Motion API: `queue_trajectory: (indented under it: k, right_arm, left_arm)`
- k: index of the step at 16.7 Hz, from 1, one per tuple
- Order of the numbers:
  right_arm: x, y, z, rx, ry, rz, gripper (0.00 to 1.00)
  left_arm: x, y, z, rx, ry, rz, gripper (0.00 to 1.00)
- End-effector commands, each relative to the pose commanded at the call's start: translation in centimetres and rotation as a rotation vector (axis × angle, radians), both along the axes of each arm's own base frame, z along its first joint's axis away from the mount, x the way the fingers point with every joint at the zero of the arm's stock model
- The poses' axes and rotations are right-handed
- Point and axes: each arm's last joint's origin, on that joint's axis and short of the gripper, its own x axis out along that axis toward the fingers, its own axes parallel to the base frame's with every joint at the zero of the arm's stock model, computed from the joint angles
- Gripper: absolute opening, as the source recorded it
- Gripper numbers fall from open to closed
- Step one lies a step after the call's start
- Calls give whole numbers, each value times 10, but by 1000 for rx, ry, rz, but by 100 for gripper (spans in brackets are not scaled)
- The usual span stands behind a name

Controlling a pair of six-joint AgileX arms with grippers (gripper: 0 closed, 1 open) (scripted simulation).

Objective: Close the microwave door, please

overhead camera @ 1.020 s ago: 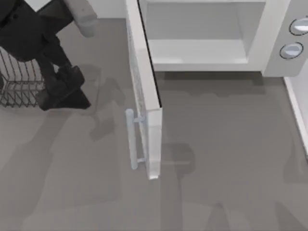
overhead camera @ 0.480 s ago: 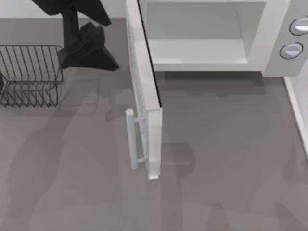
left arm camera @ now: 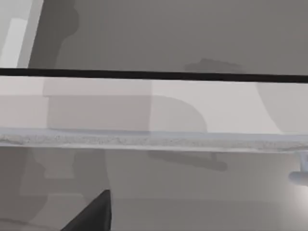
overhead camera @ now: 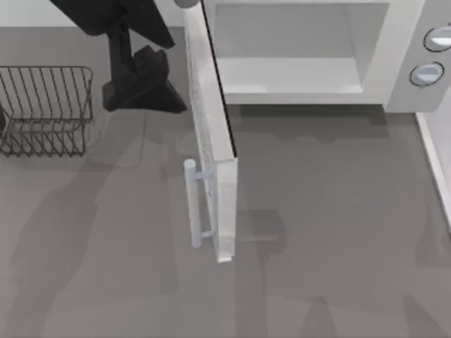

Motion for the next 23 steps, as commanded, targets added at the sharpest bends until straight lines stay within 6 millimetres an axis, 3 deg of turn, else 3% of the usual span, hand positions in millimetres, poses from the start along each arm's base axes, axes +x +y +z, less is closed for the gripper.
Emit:
queue_trajectory:
  k: [6,11,23]
  right_arm:
    - [0,0,0,0,0,0,100]
    - [0,0,0,0,0,0,100]
    - [0,0,0,0,0,0,100]
  left_arm:
    - [4,-28,-49,-2,-4,1,100]
    - [4,-31,-54,-1,-2,1,100]
    - [4,-31,-54,-1,-2,1,10]
